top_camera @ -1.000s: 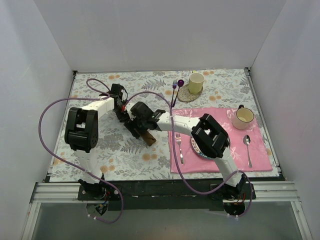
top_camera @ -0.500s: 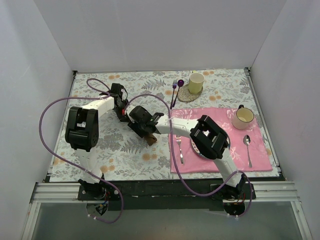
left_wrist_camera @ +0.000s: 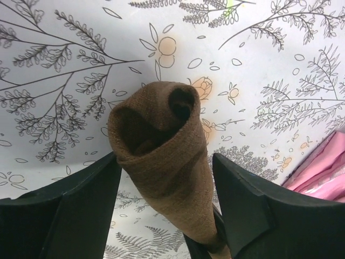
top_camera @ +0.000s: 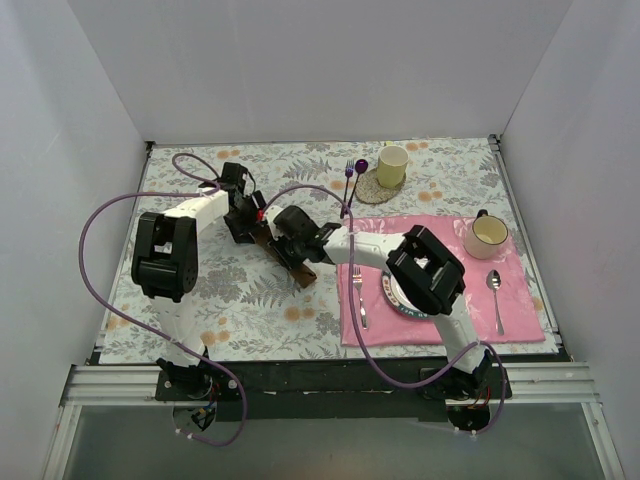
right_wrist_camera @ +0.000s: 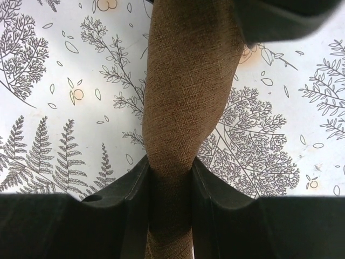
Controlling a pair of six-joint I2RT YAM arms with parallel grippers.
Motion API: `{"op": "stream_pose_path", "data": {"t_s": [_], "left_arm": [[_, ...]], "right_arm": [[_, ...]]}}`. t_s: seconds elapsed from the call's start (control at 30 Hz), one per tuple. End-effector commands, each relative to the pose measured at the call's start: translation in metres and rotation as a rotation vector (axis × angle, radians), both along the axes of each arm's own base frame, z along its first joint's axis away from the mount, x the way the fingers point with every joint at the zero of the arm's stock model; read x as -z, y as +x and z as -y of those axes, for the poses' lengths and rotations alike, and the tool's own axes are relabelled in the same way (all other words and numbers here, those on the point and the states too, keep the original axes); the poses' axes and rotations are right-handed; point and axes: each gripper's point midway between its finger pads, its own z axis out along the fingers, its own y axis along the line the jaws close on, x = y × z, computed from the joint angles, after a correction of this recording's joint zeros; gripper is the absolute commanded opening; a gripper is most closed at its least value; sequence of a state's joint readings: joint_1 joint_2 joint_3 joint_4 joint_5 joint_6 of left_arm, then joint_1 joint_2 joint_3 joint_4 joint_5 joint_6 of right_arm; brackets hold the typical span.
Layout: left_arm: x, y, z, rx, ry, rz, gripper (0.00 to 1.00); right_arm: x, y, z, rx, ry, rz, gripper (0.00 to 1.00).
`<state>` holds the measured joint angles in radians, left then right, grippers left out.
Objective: Fold the napkin, place the utensils inside, and roll it up
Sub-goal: Roll the napkin with the utensil
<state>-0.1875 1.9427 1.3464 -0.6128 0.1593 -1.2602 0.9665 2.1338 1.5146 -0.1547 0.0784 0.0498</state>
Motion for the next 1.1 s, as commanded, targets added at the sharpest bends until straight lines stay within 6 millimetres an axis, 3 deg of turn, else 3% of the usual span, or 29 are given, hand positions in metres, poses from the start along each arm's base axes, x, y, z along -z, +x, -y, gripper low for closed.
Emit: {"op": "stream_pose_path", "data": {"t_s": [0.0, 0.23, 0.5, 0.73, 0.8, 0.93, 1.03, 1.07], "left_arm": [[-0.007, 0.009, -0.007, -0.026, 0.019, 0.025, 0.68], [0.001, 0.014, -0.018, -0.065, 0.062, 0.034, 0.69], [0.011, 0.018, -0.037, -0.135, 0.11, 0.045, 0.64], [0.015, 0.022, -0.038, -0.129, 0.115, 0.048, 0.38], [0.012, 0.025, -0.043, -0.137, 0.141, 0.061, 0.37], [0.003, 0.027, -0.051, -0.156, 0.177, 0.086, 0.5], [-0.013, 0.026, -0.065, -0.209, 0.239, 0.101, 0.69], [-0.027, 0.027, -0.067, -0.228, 0.245, 0.129, 0.77]], "right_arm": [[0.012, -0.002, 0.017, 0.028, 0.014, -0.09, 0.36], [0.016, -0.008, 0.015, 0.002, 0.057, -0.157, 0.33], [0.018, -0.009, 0.017, 0.007, 0.079, -0.187, 0.3], [0.02, -0.018, 0.011, -0.012, 0.165, -0.302, 0.28], [0.019, -0.019, 0.01, -0.011, 0.188, -0.329, 0.28], [0.016, -0.024, 0.003, -0.017, 0.227, -0.368, 0.27], [0.015, -0.025, -0.001, -0.008, 0.253, -0.394, 0.27], [0.016, -0.025, -0.001, -0.004, 0.255, -0.398, 0.27]]}}
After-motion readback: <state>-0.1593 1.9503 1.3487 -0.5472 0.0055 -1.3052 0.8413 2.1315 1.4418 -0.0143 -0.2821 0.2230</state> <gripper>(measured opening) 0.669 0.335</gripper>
